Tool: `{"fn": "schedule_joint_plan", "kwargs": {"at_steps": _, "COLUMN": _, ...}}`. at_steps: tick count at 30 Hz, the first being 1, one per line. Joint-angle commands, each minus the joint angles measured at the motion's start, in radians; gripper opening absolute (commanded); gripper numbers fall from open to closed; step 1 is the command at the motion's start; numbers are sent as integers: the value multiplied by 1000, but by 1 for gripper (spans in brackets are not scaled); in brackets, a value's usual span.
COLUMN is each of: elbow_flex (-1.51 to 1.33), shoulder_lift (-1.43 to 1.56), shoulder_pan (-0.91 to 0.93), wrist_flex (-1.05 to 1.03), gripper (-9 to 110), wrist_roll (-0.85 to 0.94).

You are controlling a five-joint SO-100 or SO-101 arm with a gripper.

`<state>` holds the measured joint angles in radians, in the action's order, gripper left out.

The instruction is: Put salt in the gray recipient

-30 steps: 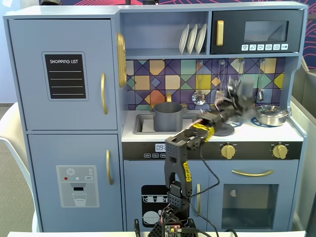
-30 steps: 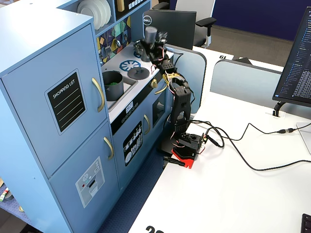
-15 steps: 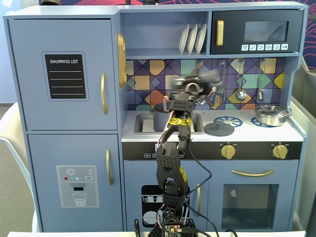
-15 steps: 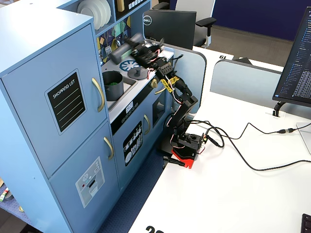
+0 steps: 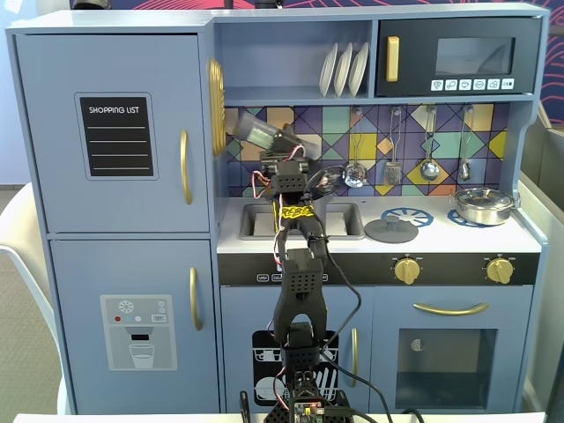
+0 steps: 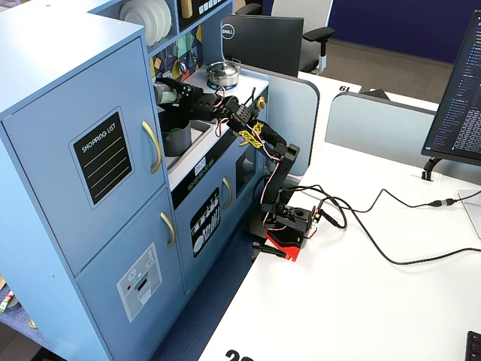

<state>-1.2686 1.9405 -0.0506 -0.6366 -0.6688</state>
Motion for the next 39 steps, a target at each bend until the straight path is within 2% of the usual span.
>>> {"fn": "schedule_joint_plan", "kwargs": {"at_steps": 1, "elbow_flex": 61, "shoulder_lift": 3, "shoulder_pan": -34, "wrist_flex": 35, "gripper": 0, "wrist_roll": -51}}
{"fn": "schedule_joint_plan", "kwargs": {"at_steps": 6, "elbow_flex": 213, "shoulder_lift": -78, "shoulder_pan": -11, "wrist_flex": -321, "gripper": 0, "wrist_roll": -132}}
{"fn": "schedule_joint_plan", "kwargs": {"at_steps": 8, "elbow_flex": 232, "shoulder_lift": -103, "shoulder_pan": -12, "wrist_flex": -390, "gripper": 0, "wrist_roll": -152}}
{"fn": "schedule_joint_plan", "kwargs": {"at_steps": 10, "elbow_flex": 192, "shoulder_lift": -91, "shoulder_pan": -26, "wrist_flex": -337, "gripper": 0, "wrist_roll": -156}}
{"fn": "schedule_joint_plan", "kwargs": {"at_steps": 14, "elbow_flex": 64, "shoulder_lift": -12, "shoulder_pan": -69, "wrist_flex": -2, "gripper": 0, "wrist_roll": -80}}
{"fn": "schedule_joint_plan", "kwargs": {"at_steps": 16, "elbow_flex": 80, "shoulder_lift": -17, "shoulder_pan": -74, "wrist_flex": 69, "gripper": 0, "wrist_roll": -63}}
{"fn": "schedule_joint_plan", "kwargs": {"at_steps": 18, "elbow_flex": 146, "shoulder_lift": -49, "shoulder_pan": -58, "wrist_flex": -3, "gripper": 0, "wrist_roll": -75}}
{"fn": "schedule_joint_plan", "kwargs": {"at_steps": 23, "elbow_flex": 229, "shoulder_lift": -98, "shoulder_pan": 34, "wrist_flex": -374, "gripper": 0, "wrist_roll": -181}}
{"fn": "schedule_joint_plan", "kwargs": {"at_steps": 25, "elbow_flex": 215, "shoulder_lift": -101, "shoulder_pan": 37, "wrist_flex": -437, "gripper": 0, "wrist_roll": -199}}
{"fn": "schedule_joint_plan", "kwargs": {"at_steps": 27, "elbow_flex": 175, "shoulder_lift": -84, "shoulder_pan": 14, "wrist_flex": -388, "gripper": 0, "wrist_roll": -206}}
{"fn": "schedule_joint_plan", "kwargs": {"at_steps": 33, "elbow_flex": 137, "shoulder_lift": -58, "shoulder_pan": -67, "wrist_flex": 6, "gripper": 0, "wrist_roll": -84}}
{"fn": "schedule_joint_plan", "kwargs": {"at_steps": 35, "elbow_flex": 176, "shoulder_lift": -81, "shoulder_pan": -67, "wrist_flex": -3, "gripper": 0, "wrist_roll": -66}}
{"fn": "schedule_joint_plan", "kwargs": {"at_steps": 39, "elbow_flex": 198, "shoulder_lift": -95, "shoulder_pan": -12, "wrist_flex": -192, "gripper": 0, "wrist_roll": -124}}
